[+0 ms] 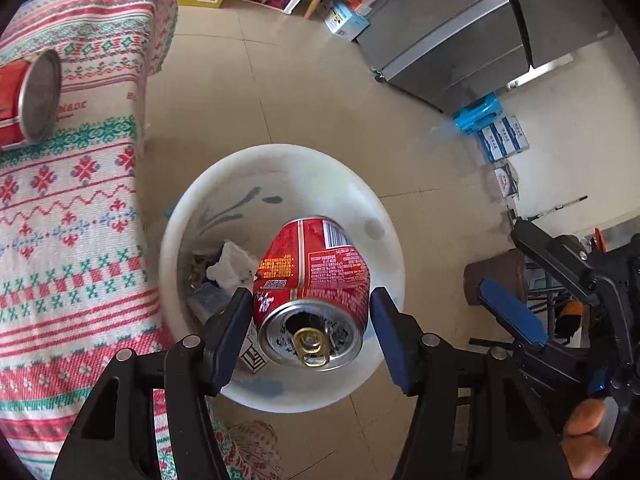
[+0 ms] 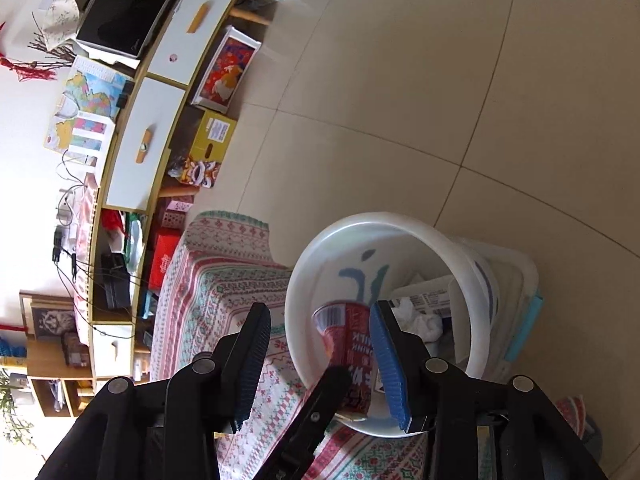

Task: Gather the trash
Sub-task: 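Carry the can and bag over the white basin and open both tools, then move both open tools back over the table toward the crumpled paper and sponge, then grasp the crumpled paper with the left tool while the right tool grasps the yellow sponge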

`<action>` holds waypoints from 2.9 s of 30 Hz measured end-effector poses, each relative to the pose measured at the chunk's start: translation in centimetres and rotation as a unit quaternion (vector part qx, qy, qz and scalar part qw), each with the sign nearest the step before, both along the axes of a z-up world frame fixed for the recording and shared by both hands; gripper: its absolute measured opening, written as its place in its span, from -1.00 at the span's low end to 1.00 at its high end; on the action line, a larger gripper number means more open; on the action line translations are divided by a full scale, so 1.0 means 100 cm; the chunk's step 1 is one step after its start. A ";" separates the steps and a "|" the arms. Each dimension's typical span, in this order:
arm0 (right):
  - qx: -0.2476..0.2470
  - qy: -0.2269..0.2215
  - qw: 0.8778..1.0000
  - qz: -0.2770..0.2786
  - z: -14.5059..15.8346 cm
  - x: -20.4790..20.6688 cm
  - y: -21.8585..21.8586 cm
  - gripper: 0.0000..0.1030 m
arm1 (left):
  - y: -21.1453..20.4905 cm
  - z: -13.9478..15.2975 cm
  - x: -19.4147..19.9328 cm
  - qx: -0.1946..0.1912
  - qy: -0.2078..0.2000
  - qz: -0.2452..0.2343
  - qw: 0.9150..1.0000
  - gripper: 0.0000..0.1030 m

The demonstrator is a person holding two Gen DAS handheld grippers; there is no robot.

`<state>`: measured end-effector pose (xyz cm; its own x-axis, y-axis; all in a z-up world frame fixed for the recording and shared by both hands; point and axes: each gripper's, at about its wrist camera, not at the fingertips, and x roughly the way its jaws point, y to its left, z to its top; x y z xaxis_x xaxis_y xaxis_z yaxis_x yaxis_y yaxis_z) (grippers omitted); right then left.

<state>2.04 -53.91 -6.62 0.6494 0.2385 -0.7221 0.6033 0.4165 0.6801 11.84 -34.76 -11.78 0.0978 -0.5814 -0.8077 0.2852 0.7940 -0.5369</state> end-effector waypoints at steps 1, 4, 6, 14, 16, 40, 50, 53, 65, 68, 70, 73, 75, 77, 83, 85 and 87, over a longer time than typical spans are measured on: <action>0.000 0.001 1.000 0.000 0.000 0.001 0.001 -0.10 | -0.001 -0.001 0.000 0.001 0.000 0.002 1.000 0.23; 0.008 -0.002 1.000 -0.001 0.000 -0.001 0.001 -0.07 | 0.004 -0.001 -0.001 0.007 -0.001 0.002 1.000 0.23; 0.005 -0.003 1.000 -0.003 0.001 -0.001 0.001 -0.06 | 0.018 0.002 -0.003 0.008 -0.003 0.007 1.000 0.24; 0.005 -0.004 1.000 0.007 0.002 0.005 0.010 -0.06 | 0.093 0.030 -0.018 0.011 -0.034 0.025 0.999 0.23; -0.003 -0.003 1.000 0.017 0.004 0.008 0.015 -0.02 | 0.118 0.037 -0.023 0.023 -0.048 0.032 0.998 0.23; -0.152 0.045 0.951 0.266 0.002 0.078 0.158 0.26 | 0.465 0.069 0.031 0.150 -0.060 0.277 0.947 0.24; -0.242 -0.006 0.896 0.372 0.009 0.104 0.257 0.26 | 0.499 0.053 0.070 0.111 -0.042 0.327 0.938 0.24; -0.258 -0.019 0.880 0.397 0.006 0.114 0.287 0.26 | 0.497 0.053 0.080 0.113 -0.051 0.328 0.937 0.24; -0.308 -0.011 0.855 0.416 -0.016 0.142 0.342 0.24 | 0.494 0.050 0.121 0.085 -0.058 0.346 0.933 0.24; -0.306 -0.008 0.855 0.419 -0.020 0.147 0.345 0.14 | 0.488 0.048 0.131 0.111 -0.060 0.351 0.928 0.24; -0.306 -0.009 0.853 0.422 -0.022 0.150 0.347 -0.02 | 0.486 0.045 0.137 0.111 -0.066 0.353 0.927 0.24; -0.314 -0.009 0.848 0.427 -0.024 0.152 0.352 -0.30 | 0.482 0.041 0.139 0.109 -0.077 0.347 0.928 0.22; -0.323 -0.010 0.845 0.426 -0.024 0.151 0.354 -0.33 | 0.479 0.040 0.138 0.116 -0.081 0.343 0.929 -0.18; -0.329 -0.011 0.843 0.426 -0.023 0.151 0.354 -0.38 | 0.479 0.042 0.134 0.117 -0.082 0.345 0.928 -0.51; -0.318 -0.017 0.846 0.427 -0.017 0.143 0.350 -0.47 | 0.471 0.053 0.119 0.136 -0.102 0.340 0.925 -0.68; -0.312 -0.024 0.848 0.428 -0.012 0.140 0.348 -0.48 | 0.471 0.057 0.112 0.129 -0.097 0.345 0.925 -0.69; -0.309 -0.028 0.848 0.429 -0.010 0.138 0.345 -0.50 | 0.471 0.064 0.105 0.134 -0.104 0.346 0.923 -0.69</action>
<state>15.84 -19.36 -7.61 0.4656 0.2283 -0.8550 -0.1290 0.9733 0.1897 22.34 12.30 -5.34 0.5399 -0.1036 -0.8353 -0.2643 0.9213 -0.2851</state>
